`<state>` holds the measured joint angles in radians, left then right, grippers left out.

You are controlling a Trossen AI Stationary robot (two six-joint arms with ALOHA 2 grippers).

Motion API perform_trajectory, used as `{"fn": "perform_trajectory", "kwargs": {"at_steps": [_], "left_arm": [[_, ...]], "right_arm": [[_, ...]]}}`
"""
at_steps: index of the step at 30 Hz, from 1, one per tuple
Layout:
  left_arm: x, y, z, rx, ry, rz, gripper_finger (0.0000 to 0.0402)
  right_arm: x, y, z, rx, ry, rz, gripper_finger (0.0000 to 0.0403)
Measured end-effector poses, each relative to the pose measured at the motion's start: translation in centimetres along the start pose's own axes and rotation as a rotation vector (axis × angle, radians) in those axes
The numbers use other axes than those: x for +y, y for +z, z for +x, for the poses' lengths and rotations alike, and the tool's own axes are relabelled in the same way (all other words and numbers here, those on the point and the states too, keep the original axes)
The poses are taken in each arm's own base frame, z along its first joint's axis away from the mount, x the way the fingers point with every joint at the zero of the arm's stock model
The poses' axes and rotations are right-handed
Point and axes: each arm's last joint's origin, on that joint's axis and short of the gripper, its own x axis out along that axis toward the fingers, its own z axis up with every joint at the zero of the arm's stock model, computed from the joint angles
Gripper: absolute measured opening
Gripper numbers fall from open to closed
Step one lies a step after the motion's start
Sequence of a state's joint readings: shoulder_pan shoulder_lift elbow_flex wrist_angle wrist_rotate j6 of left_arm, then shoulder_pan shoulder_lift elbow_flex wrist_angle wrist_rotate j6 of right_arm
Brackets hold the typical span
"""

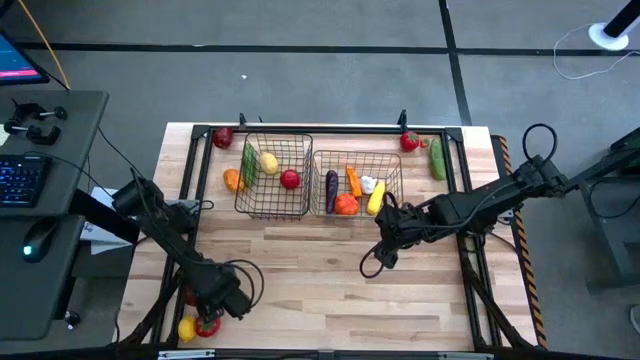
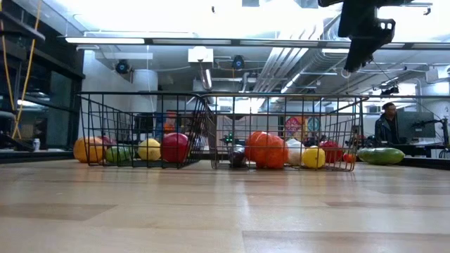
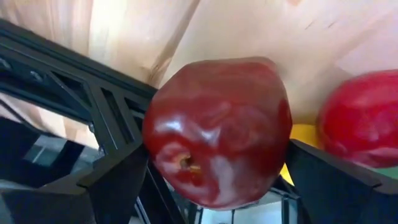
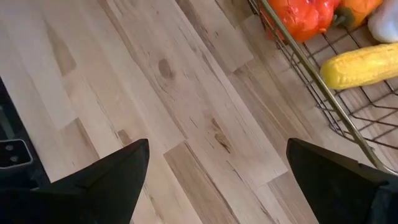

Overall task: Sort produce into baskets
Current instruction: Put the bottom red apple into the left wire basket

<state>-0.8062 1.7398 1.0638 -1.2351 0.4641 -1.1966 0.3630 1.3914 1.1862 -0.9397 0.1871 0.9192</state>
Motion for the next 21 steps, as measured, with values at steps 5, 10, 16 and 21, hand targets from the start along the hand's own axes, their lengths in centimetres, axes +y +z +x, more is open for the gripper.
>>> {"fn": "perform_trajectory", "kwargs": {"at_steps": [5,10,16,21], "left_arm": [[-0.3,0.4,0.6,0.018,0.031,0.005,0.0356],[-0.3,0.5,0.7,0.003,0.03,0.054,0.0349],[0.1,0.4,-0.4,-0.038,0.009,0.069,0.0289],[2.5,-0.3,-4.5,-0.211,-0.027,0.031,0.0272]], "right_arm": [[0.0,0.0,0.0,-0.004,0.005,0.001,0.0371],[0.0,0.0,0.0,-0.004,0.004,-0.002,0.0371],[0.0,0.0,0.0,-0.005,0.004,-0.01,0.0371],[0.0,0.1,0.0,-0.019,-0.007,-0.01,0.0371]]}}
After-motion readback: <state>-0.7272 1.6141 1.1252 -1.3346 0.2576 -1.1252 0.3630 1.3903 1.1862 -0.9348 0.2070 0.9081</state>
